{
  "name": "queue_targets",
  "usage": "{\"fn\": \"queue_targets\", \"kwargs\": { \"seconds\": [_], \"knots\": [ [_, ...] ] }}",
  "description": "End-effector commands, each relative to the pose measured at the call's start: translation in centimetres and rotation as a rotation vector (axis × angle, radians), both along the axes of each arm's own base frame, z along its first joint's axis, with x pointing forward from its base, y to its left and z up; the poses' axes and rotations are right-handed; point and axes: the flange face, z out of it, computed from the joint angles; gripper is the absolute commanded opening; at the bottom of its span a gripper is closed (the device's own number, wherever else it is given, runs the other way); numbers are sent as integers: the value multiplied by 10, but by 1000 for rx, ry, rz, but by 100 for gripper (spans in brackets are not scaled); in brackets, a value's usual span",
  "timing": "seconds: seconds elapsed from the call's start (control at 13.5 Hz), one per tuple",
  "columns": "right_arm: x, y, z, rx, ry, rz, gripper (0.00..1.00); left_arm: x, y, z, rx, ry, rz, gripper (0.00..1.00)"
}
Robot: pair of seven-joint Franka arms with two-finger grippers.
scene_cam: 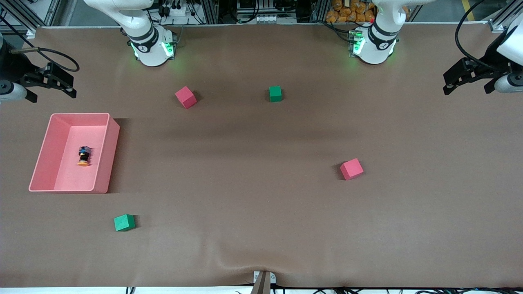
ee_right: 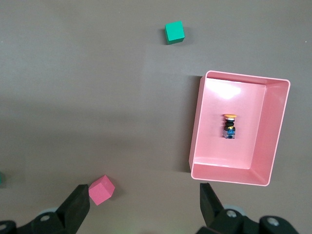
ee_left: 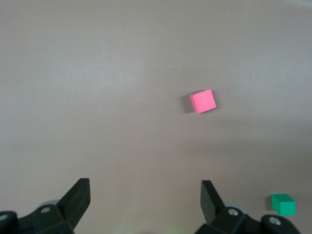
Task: Place and upright button with both arms
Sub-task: 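Reach the right gripper down into the pink tray toward the button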
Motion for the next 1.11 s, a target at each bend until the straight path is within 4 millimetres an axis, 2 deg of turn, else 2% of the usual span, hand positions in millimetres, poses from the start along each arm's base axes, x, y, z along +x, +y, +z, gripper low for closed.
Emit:
{"fn": "queue_targets", "kwargs": {
  "seconds": [0.0,0.3,0.52,0.67,0.74,0.89,1.04],
  "knots": [
    [-1,1,5,14,3,-14,100,-2,1,6,-10,-1,8,100],
    [1,0,4,14,3,-13,100,-2,4,6,-5,-2,10,100],
    [6,-17,-1,-6,2,-30,100,-2,10,4,-4,9,23,100],
    [19,-41,-16,5,11,-74,100,-3,10,1,-2,27,23,100],
    [33,-42,-38,-1,43,-73,100,-5,9,-2,0,43,31,100],
    [46,-48,-57,-5,55,-82,100,-5,8,1,-1,39,28,100],
    [60,-75,-85,-26,87,-118,100,-6,3,4,-3,33,27,100]
  ]
}}
